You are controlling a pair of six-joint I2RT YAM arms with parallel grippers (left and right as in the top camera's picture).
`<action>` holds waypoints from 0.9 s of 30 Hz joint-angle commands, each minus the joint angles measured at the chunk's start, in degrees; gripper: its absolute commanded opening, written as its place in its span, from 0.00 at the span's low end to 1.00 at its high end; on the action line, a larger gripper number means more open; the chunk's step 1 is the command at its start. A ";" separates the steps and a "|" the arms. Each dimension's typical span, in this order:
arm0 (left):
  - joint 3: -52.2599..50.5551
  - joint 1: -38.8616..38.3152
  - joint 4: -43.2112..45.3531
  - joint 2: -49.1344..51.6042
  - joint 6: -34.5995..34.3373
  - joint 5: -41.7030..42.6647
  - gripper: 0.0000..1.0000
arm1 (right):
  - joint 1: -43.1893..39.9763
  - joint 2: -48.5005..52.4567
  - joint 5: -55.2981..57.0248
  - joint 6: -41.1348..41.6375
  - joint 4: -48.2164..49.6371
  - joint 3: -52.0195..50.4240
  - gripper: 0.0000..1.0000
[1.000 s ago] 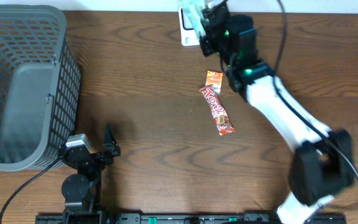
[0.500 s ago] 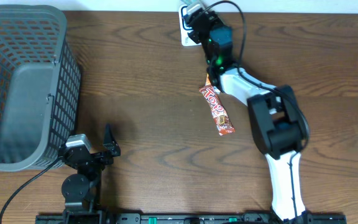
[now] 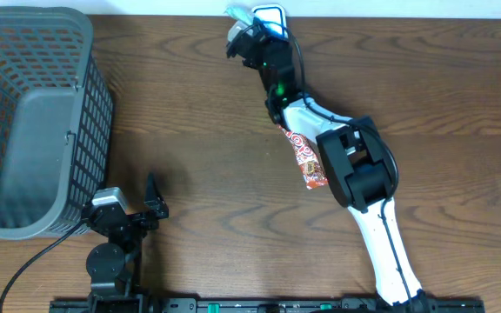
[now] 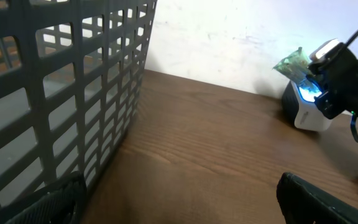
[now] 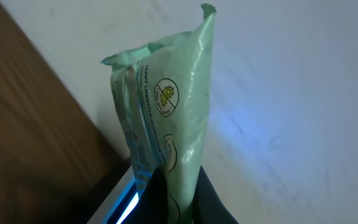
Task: Scan the item barcode
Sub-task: 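Hold the wipes pack up at the white scanner, then move the wipes pack to the right side and release it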
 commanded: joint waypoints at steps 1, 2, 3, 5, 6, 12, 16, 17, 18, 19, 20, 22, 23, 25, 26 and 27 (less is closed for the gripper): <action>-1.86 -0.11 -0.87 -0.35 0.74 -0.28 0.97 | 1.22 -3.48 6.56 -1.03 -4.20 1.36 0.01; -1.86 -0.11 -0.87 -0.35 0.74 -0.28 0.98 | 1.51 -5.14 8.02 -1.05 -7.56 1.36 0.01; -1.86 -0.11 -0.87 -0.35 0.74 -0.31 0.98 | 1.77 -6.80 9.35 -1.03 -10.93 1.36 0.01; -1.86 -0.11 -0.87 -0.35 0.74 -0.28 0.98 | 2.16 -10.73 11.23 -0.72 -19.17 1.36 0.01; -1.86 -0.11 -0.87 -0.35 0.74 -0.28 0.98 | 2.23 -13.11 12.33 0.76 -23.78 1.36 0.01; -1.86 -0.11 -0.87 -0.35 0.74 -0.31 0.98 | -0.11 -27.41 14.78 15.54 -55.34 1.36 0.01; -1.86 -0.11 -0.87 -0.35 0.74 -0.28 0.98 | -5.90 -33.16 14.67 26.64 -75.08 1.36 0.01; -1.86 -0.11 -0.87 -0.35 0.74 -0.31 0.98 | -8.00 -33.55 14.67 29.27 -79.49 1.31 0.01; -1.86 -0.11 -0.87 -0.35 0.74 -0.28 0.98 | -10.34 -33.59 14.73 31.78 -83.43 1.25 0.01; -1.86 -0.11 -0.87 -0.35 0.74 -0.28 0.98 | -12.52 -33.48 14.69 33.92 -86.27 1.09 0.01; -1.86 -0.11 -0.87 -0.35 0.74 -0.31 0.98 | -15.37 -32.92 14.69 36.15 -88.43 0.50 0.01; -1.86 -0.11 -0.87 -0.35 0.74 -0.28 0.98 | -21.86 -31.58 14.64 38.86 -89.44 -1.90 0.01; -1.86 -0.11 -0.87 -0.35 0.74 -0.28 0.98 | -24.41 -30.97 14.67 39.36 -88.78 -3.19 0.01; -1.86 -0.11 -0.87 -0.35 0.74 -0.31 0.98 | -30.16 -29.40 14.67 40.19 -85.94 -6.73 0.01; -1.86 -0.11 -0.87 -0.35 0.74 -0.28 0.98 | -32.87 -28.52 14.67 40.39 -84.11 -8.52 0.01; -1.86 -0.11 -0.87 -0.35 0.74 -0.28 0.98 | -35.45 -27.76 14.69 40.35 -82.36 -10.21 0.01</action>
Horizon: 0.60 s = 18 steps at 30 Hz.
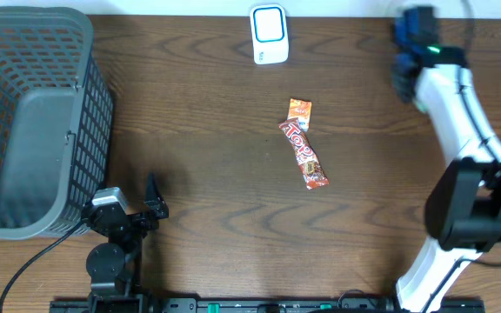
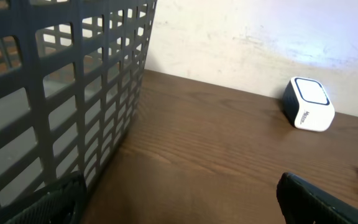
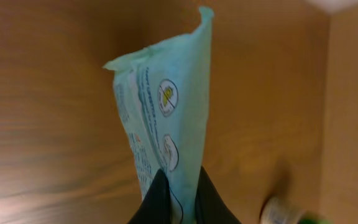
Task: Scan the item barcode
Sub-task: 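Move the wipes pack to the right side and release it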
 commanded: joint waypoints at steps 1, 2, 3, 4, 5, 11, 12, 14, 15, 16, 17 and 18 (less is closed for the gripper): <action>-1.86 -0.11 -0.87 -0.35 0.74 -0.28 0.98 | -7.96 3.48 0.96 4.83 3.06 -5.99 0.01; -1.86 -0.11 -0.87 -0.35 0.74 -0.28 0.98 | -10.19 4.07 1.55 4.83 4.44 -7.32 0.01; -1.86 -0.11 -0.87 -0.35 0.74 -0.28 0.98 | -12.28 4.48 2.40 4.83 5.53 -8.41 0.01; -1.86 -0.11 -0.87 -0.35 0.74 -0.31 0.98 | -14.19 4.90 3.17 4.83 6.71 -9.22 0.01; -1.86 -0.11 -0.87 -0.35 0.74 -0.28 0.98 | -15.93 5.03 3.23 4.90 7.82 -9.73 0.01; -1.86 -0.11 -0.87 -0.35 0.74 -0.31 0.98 | -19.61 4.50 2.21 4.63 9.14 -8.63 0.02; -1.86 -0.11 -0.87 -0.35 0.74 -0.28 0.98 | -19.15 4.42 1.53 4.66 8.41 -7.85 0.09; -1.86 -0.11 -0.87 -0.35 0.74 -0.28 0.98 | -17.73 4.07 -1.92 4.63 5.81 -5.53 0.52; -1.86 -0.11 -0.87 -0.35 0.74 -0.31 0.98 | -16.65 3.85 -4.46 4.63 3.69 -4.00 0.78; -1.86 -0.11 -0.87 -0.35 0.74 -0.31 0.98 | -15.32 3.54 -7.10 4.63 1.22 -2.29 0.92; -1.86 -0.11 -0.87 -0.35 0.74 -0.28 0.98 | -13.84 3.23 -9.55 4.63 -1.25 -0.50 0.98; -1.86 -0.11 -0.87 -0.35 0.74 -0.31 0.98 | -12.15 2.89 -11.72 4.66 -4.02 1.53 0.99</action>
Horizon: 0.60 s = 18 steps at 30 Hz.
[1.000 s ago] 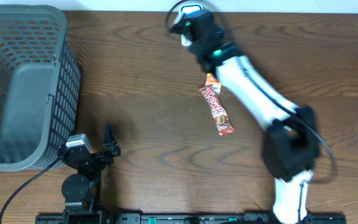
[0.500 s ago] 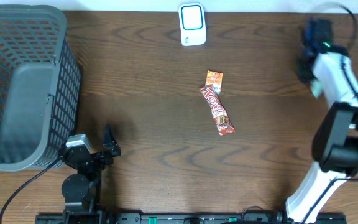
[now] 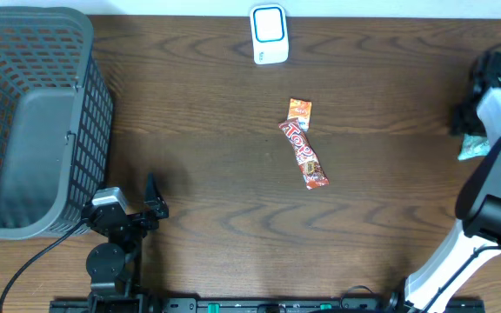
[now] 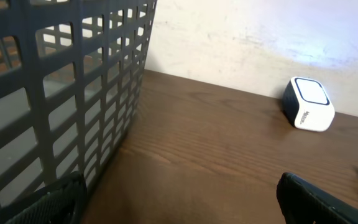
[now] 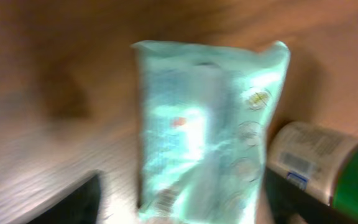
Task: Scan the item barcode
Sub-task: 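Move the wipes pack to the right side and release it, then reach the right gripper to the orange snack pack and Top bar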
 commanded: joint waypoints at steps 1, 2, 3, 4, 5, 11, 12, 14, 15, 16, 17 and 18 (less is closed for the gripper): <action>-1.86 -0.11 -0.87 -0.35 0.72 -0.28 0.98 | 6.99 -3.19 -10.78 0.44 -6.40 7.89 0.99; -1.86 -0.11 -0.87 -0.35 0.72 -0.28 0.98 | 9.07 -3.56 -12.66 0.44 -9.60 10.10 0.99; -1.86 -0.11 -0.87 -0.35 0.72 -0.31 0.98 | 10.91 -3.87 -14.40 0.42 -12.17 11.87 0.99; -1.86 -0.11 -0.87 -0.35 0.72 -0.28 0.98 | 13.51 -4.24 -17.35 0.39 -15.32 13.97 0.99; -1.86 -0.11 -0.87 -0.35 0.72 -0.28 0.98 | 15.80 -4.50 -20.04 0.39 -17.40 15.39 0.99; -1.86 -0.11 -0.87 -0.35 0.72 -0.28 0.98 | 27.32 -4.70 -44.68 -6.16 -23.52 15.76 0.89; -1.86 -0.11 -0.87 -0.35 0.72 -0.28 0.98 | 28.87 -4.70 -48.06 -6.71 -23.56 14.64 0.88; -1.86 -0.11 -0.87 -0.35 0.72 -0.31 0.98 | 31.69 -4.70 -52.17 -6.73 -23.30 12.66 0.82; -1.86 -0.11 -0.87 -0.35 0.72 -0.31 0.98 | 33.05 -4.68 -53.02 -6.73 -23.08 11.74 0.80; -1.86 -0.11 -0.87 -0.35 0.72 -0.31 0.98 | 34.32 -4.68 -52.72 -6.86 -22.77 10.80 0.79; -1.86 -0.11 -0.87 -0.35 0.72 -0.28 0.98 | 35.56 -4.68 -51.78 -6.91 -22.43 9.94 0.78; -1.86 -0.11 -0.87 -0.35 0.72 -0.28 0.98 | 36.92 -4.68 -50.49 -6.88 -22.12 8.96 0.77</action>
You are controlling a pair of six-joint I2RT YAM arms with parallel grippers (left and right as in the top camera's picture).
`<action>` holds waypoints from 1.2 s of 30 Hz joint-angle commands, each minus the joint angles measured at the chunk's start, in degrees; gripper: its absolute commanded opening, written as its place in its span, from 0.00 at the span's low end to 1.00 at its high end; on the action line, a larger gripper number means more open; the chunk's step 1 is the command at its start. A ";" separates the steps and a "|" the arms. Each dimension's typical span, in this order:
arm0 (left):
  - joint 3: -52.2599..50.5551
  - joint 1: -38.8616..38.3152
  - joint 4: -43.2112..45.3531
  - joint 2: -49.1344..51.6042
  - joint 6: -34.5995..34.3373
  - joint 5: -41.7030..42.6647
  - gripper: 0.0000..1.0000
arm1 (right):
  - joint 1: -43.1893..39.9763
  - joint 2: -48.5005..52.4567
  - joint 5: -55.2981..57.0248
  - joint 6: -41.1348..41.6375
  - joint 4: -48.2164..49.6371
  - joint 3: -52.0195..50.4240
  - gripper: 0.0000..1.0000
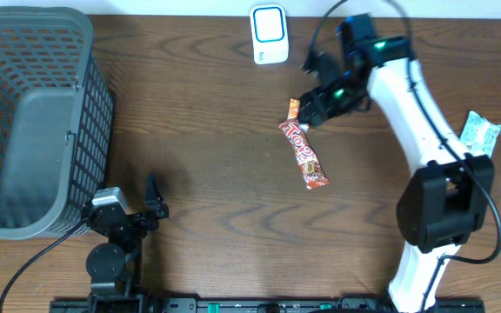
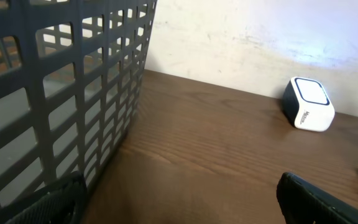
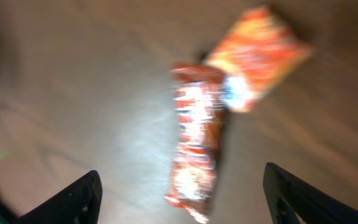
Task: Scan the item barcode
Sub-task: 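Reach the right gripper to the orange snack pack and Top bar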
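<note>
The white scanner [image 1: 269, 34] stands at the table's back edge and also shows in the left wrist view as the scanner [image 2: 308, 103]. A red candy bar [image 1: 307, 157] and an orange packet [image 1: 298, 109] lie mid-table. My right gripper [image 1: 313, 104] hovers over them, open, with the blurred red bar [image 3: 194, 149] and the orange packet [image 3: 257, 59] below it and nothing held. A pale green packet [image 1: 479, 133] lies at the far right. My left gripper [image 1: 150, 207] rests open near the front left.
A large grey mesh basket [image 1: 24, 122] fills the left side, close beside the left gripper; its wall [image 2: 55, 93] fills the left wrist view. A small bottle lies at the right table edge, near the green packet.
My right gripper has moved from the far right edge, over the green packet, to above the red bar and orange packet mid-table. The green packet stays on the table at the right. The left arm is unchanged.
My right gripper first held the green packet at the scanner. It then had the packet at the back right. Then it stood open over the packet lying beside the bottle. It is now open over the two snacks in the middle.
</note>
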 commanded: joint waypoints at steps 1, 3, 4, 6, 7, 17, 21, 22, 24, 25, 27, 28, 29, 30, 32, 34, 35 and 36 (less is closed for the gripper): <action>-1.86 -0.11 -0.87 -0.35 0.74 -0.31 0.98 | 3.80 -0.17 -3.76 -1.62 0.96 -3.41 0.77; -1.86 -0.11 -0.87 -0.35 0.74 -0.31 0.98 | 5.38 -0.15 -2.80 -1.62 2.34 -5.42 0.77; -1.86 -0.11 -0.87 -0.35 0.74 -0.28 0.98 | 5.90 -0.15 -2.36 -1.60 3.30 -6.40 0.76; -1.86 -0.11 -0.87 -0.35 0.74 -0.28 0.98 | 6.10 -0.15 -1.81 -1.57 5.29 -8.02 0.75; -1.86 -0.11 -0.87 -0.35 0.74 -0.31 0.98 | 6.03 -0.15 -1.86 -1.51 5.97 -8.57 0.75; -1.86 -0.11 -0.87 -0.35 0.74 -0.31 0.98 | 4.20 -0.15 2.45 -1.66 7.93 -12.24 0.70; -1.86 -0.11 -0.87 -0.35 0.74 -0.31 0.98 | 4.02 -0.04 2.45 -1.64 13.35 -16.94 0.77; -1.86 -0.11 -0.87 -0.35 0.74 -0.28 0.98 | 4.00 -0.04 2.47 -1.64 14.49 -17.97 0.77; -1.86 -0.11 -0.87 -0.35 0.74 -0.31 0.98 | 3.78 -0.02 2.49 -1.66 17.27 -20.24 0.76; -1.86 -0.11 -0.87 -0.35 0.74 -0.31 0.98 | 3.65 -0.02 2.45 -1.62 18.49 -20.98 0.75; -1.86 -0.11 -0.87 -0.35 0.74 -0.31 0.98 | 3.43 -0.02 2.45 -1.62 20.28 -21.79 0.75; -1.86 -0.11 -0.87 -0.35 0.74 -0.31 0.98 | 3.19 -0.02 2.38 -1.62 20.76 -21.86 0.74; -1.86 -0.11 -0.87 -0.35 0.74 -0.31 0.98 | 2.86 -0.02 2.19 -1.62 21.16 -21.86 0.72; -1.86 -0.11 -0.87 -0.35 0.74 -0.31 0.98 | 2.45 -0.02 2.16 -1.62 21.44 -21.86 0.70; -1.86 -0.11 -0.87 -0.35 0.74 -0.28 0.98 | 1.66 0.00 2.16 -1.62 21.57 -21.88 0.67; -1.86 -0.11 -0.87 -0.35 0.74 -0.31 0.98 | 0.94 0.37 1.97 -1.66 21.70 -21.90 0.65; -1.86 -0.11 -0.87 -0.35 0.74 -0.28 0.98 | 0.66 0.76 1.81 -1.70 21.75 -21.90 0.64; -1.86 -0.11 -0.87 -0.35 0.74 -0.31 0.98 | 0.44 1.14 1.38 -2.19 21.64 -21.90 0.63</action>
